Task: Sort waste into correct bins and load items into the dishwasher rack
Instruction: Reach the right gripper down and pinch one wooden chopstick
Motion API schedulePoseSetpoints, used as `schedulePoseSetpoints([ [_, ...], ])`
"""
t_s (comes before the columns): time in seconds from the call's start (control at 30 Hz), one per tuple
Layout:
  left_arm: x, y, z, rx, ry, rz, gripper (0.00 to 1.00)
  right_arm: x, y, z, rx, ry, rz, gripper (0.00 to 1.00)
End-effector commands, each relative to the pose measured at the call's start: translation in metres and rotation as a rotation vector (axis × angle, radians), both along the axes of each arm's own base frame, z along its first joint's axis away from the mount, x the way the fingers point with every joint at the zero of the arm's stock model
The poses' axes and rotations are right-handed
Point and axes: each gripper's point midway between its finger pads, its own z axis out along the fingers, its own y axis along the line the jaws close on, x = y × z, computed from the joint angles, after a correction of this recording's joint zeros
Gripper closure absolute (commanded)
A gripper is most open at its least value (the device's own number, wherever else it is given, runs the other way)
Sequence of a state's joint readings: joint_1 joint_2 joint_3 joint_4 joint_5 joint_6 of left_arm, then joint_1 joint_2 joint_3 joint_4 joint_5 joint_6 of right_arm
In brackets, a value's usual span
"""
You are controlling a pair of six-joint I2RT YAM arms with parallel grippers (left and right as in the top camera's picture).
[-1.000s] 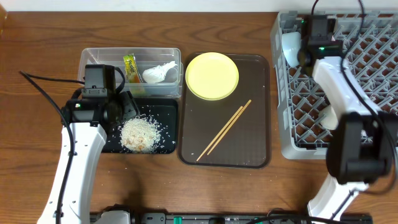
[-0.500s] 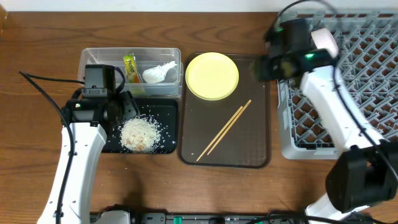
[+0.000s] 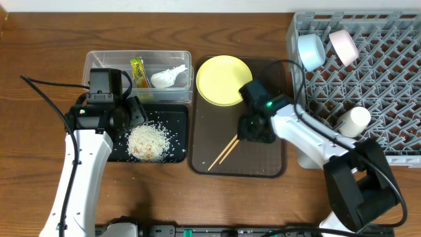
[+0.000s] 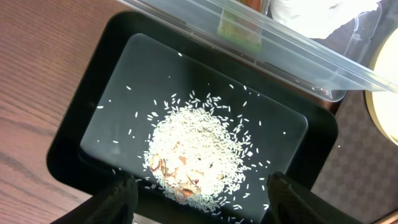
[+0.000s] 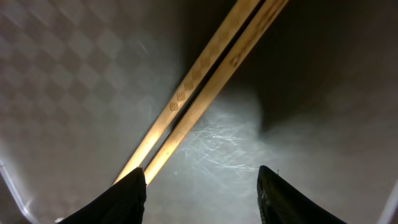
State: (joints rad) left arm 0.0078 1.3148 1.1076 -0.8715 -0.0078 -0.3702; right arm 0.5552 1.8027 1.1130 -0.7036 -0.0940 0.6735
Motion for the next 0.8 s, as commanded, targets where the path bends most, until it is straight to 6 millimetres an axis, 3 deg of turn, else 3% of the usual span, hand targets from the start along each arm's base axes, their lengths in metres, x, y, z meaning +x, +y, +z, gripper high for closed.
schedulePoseSetpoints([
  [0.0, 0.001, 0.004, 0.004, 0.013, -0.009, 0.022, 0.3, -0.003, 0.0, -0.008, -0.055, -0.027, -0.089, 0.45],
  [0.77, 0.001, 0.004, 0.004, 0.013, -0.009, 0.022, 0.3, -0.011, -0.008, -0.027, -0.181, -0.034, -0.122, 0.5],
])
